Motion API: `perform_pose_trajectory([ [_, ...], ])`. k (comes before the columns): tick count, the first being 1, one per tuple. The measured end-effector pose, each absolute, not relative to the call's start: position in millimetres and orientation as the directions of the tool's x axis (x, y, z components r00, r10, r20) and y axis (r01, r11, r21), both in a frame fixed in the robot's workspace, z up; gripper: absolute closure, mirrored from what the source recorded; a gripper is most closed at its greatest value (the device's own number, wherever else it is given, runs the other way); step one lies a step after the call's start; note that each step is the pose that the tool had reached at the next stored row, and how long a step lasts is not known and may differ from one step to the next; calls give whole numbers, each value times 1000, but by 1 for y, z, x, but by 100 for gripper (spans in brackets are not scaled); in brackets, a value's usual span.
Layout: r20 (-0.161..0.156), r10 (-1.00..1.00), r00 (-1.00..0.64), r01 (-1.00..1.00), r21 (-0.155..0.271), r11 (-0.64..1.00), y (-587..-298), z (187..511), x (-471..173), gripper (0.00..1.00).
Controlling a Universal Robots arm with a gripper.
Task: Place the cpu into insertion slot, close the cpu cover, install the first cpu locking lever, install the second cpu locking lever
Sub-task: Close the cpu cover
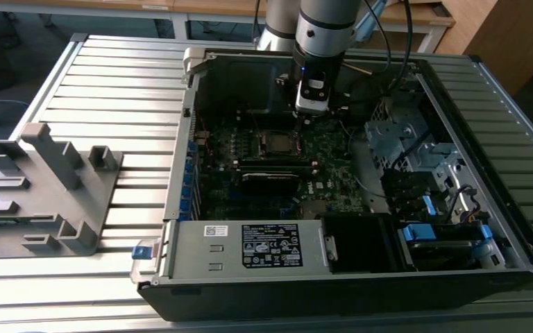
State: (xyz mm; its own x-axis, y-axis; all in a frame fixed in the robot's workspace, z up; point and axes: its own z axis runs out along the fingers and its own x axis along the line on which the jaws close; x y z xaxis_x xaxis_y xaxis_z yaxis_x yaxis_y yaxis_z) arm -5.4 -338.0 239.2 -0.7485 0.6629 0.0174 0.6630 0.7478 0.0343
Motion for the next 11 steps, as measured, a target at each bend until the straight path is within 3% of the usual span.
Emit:
perform_pose_trajectory([
  [11, 17, 641, -767, 642, 34, 766, -338, 239, -5, 89],
])
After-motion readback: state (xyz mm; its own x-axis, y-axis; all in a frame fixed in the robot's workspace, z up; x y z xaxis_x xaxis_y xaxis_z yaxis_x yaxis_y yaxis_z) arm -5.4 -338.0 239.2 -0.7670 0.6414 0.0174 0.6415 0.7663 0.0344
